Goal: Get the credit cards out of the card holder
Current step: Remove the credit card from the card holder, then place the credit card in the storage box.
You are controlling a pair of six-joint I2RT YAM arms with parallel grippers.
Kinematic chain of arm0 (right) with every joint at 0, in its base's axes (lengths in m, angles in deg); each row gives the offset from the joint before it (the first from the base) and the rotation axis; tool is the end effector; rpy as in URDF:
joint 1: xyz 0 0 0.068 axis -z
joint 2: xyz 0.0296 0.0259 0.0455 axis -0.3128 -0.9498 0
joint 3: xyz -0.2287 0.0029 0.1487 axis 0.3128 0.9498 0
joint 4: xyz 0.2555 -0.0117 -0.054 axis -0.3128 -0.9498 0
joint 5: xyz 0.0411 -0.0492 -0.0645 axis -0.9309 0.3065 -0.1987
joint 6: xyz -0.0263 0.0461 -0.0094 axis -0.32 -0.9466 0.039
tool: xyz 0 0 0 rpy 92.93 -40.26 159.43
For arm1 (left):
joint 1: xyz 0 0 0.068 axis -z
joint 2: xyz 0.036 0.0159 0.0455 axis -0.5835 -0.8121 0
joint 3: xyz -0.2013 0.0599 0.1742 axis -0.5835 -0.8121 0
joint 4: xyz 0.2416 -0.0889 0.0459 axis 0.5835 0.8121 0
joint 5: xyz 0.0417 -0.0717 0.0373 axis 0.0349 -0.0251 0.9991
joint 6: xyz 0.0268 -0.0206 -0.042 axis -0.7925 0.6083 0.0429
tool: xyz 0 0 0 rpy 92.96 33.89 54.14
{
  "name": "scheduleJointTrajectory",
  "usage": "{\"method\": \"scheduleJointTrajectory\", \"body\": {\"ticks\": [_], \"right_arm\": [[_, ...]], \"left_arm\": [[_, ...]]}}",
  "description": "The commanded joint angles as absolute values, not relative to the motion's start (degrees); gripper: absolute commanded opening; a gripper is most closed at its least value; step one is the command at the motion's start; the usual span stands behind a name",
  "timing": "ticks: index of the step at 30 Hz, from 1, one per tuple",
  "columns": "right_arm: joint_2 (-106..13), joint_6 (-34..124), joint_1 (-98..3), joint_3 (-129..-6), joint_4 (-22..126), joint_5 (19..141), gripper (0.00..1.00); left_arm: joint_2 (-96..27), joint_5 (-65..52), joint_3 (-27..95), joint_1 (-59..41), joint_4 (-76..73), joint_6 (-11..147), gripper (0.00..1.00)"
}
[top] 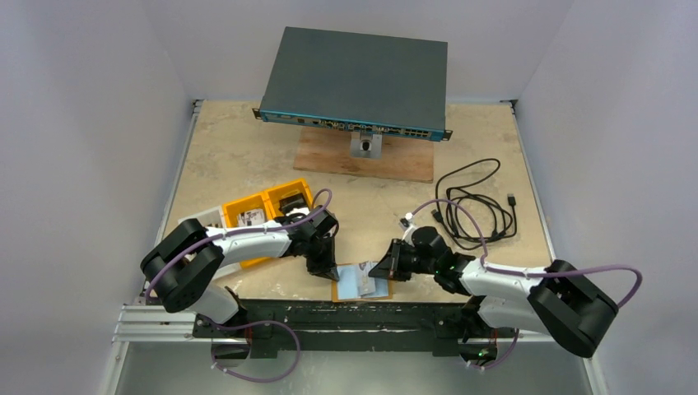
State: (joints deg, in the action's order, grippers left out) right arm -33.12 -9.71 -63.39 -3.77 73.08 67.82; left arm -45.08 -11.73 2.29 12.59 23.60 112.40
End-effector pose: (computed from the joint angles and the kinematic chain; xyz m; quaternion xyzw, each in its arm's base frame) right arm 0.1289 0.1469 0.1281 0.0446 0.8755 0.4574 0.1497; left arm 0.1639 -0.1964 0.1409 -0.0462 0.9753 -0.2150 0.0199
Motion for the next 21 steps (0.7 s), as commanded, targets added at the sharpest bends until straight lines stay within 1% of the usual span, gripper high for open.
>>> {"method": "scheduleJointTrajectory", "body": {"ticks": [1,9,16,17,18,19,20,21], "right_arm": [[-27.79,-7.57,-62.69,-3.63,64.89,71.71,0.0],[-21.08,-7.85,-62.52,-4.73,58.88,73.27,0.0],[-18.55,-7.98,-62.52,-7.86,55.89,72.96,0.0],[-18.28,-8.04,-62.46,-8.38,55.64,72.88,0.0],[-18.02,-8.13,-62.5,-9.12,55.32,72.75,0.0],[-17.78,-8.21,-62.52,-9.69,55.05,72.63,0.0],[-17.64,-8.26,-62.52,-10.3,54.72,72.56,0.0],[-17.42,-8.39,-62.52,-10.83,54.56,72.37,0.0]], "left_arm": [[-46.87,-3.37,1.47,11.94,28.29,111.13,0.0],[-45.43,-3.66,2.45,11.94,28.3,110.62,0.0],[-39.67,-6.05,4.94,12.09,27.88,108.49,0.01],[-38.32,-6.35,5.5,12.11,28.26,108.29,0.04],[-36.87,-6.69,6.04,12.11,28.64,108.02,0.1],[-35.05,-7.13,6.41,12.11,29.0,107.71,0.17],[-33.31,-7.28,6.66,12.11,29.48,107.51,0.21],[-31.42,-7.29,6.93,12.11,30.14,107.15,0.27]]}}
